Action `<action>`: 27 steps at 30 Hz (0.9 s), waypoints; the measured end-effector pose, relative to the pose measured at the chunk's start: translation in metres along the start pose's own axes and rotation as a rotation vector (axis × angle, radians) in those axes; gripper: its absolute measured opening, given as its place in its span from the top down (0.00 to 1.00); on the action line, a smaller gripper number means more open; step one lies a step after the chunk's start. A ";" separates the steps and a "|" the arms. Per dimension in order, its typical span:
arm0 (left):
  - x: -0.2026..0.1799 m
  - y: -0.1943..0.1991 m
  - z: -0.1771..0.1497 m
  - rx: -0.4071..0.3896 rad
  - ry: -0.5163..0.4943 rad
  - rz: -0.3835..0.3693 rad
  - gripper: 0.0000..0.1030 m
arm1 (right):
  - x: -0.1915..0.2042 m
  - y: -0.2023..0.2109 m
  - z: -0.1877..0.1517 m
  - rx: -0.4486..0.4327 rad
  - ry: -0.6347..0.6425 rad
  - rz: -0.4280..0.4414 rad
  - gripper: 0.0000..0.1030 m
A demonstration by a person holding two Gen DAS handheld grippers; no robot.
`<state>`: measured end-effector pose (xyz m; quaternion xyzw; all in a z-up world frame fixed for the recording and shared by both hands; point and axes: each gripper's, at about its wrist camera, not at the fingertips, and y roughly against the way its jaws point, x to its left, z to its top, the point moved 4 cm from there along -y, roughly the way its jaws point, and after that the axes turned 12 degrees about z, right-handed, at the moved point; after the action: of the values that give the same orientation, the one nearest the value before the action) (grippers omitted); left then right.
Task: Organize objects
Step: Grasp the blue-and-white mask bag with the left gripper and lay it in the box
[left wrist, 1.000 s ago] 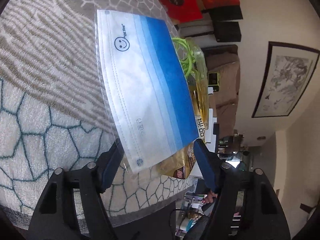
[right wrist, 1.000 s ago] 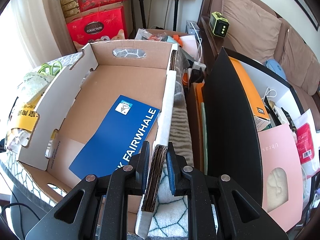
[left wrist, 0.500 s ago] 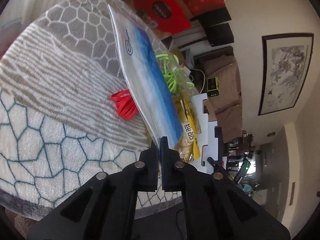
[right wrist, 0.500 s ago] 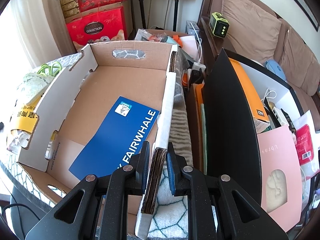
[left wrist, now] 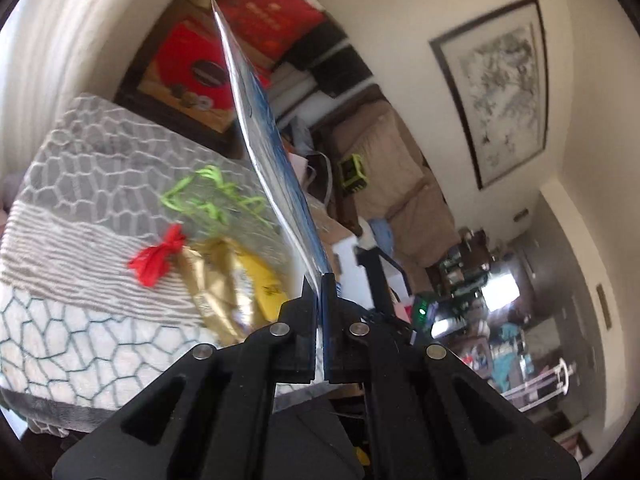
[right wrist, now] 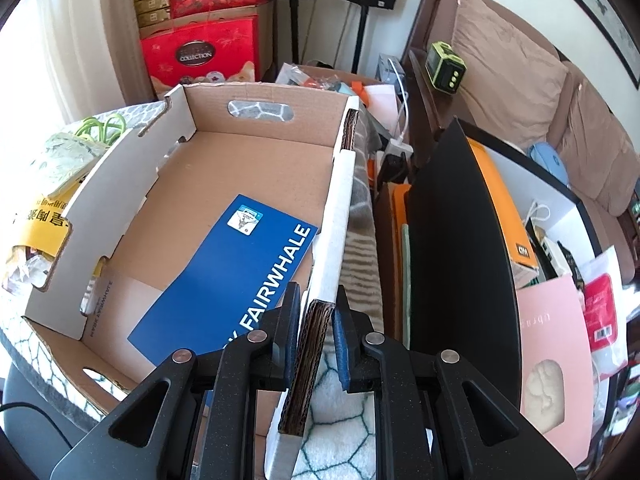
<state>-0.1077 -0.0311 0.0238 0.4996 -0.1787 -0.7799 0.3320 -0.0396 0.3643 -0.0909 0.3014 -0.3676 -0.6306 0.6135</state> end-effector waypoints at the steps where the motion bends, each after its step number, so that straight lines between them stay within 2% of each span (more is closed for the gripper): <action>1: -0.009 -0.005 -0.002 0.017 -0.023 -0.009 0.98 | 0.000 0.000 0.001 -0.004 0.005 0.003 0.86; 8: -0.071 -0.056 -0.023 0.165 -0.141 -0.063 0.98 | 0.015 -0.004 0.009 -0.028 0.039 0.050 0.86; 11: -0.086 -0.085 -0.031 0.233 -0.167 -0.060 0.98 | 0.021 -0.009 0.011 -0.021 0.051 0.039 0.86; 20: -0.105 -0.171 -0.046 0.416 -0.211 0.014 0.98 | 0.015 -0.011 0.008 -0.014 0.007 0.089 0.86; 27: -0.113 -0.212 -0.060 0.509 -0.249 0.089 0.98 | 0.013 -0.010 0.007 -0.014 -0.015 0.106 0.86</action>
<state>-0.0942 0.2025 -0.0566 0.4590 -0.4298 -0.7500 0.2053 -0.0517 0.3518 -0.0951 0.2726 -0.3832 -0.6019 0.6454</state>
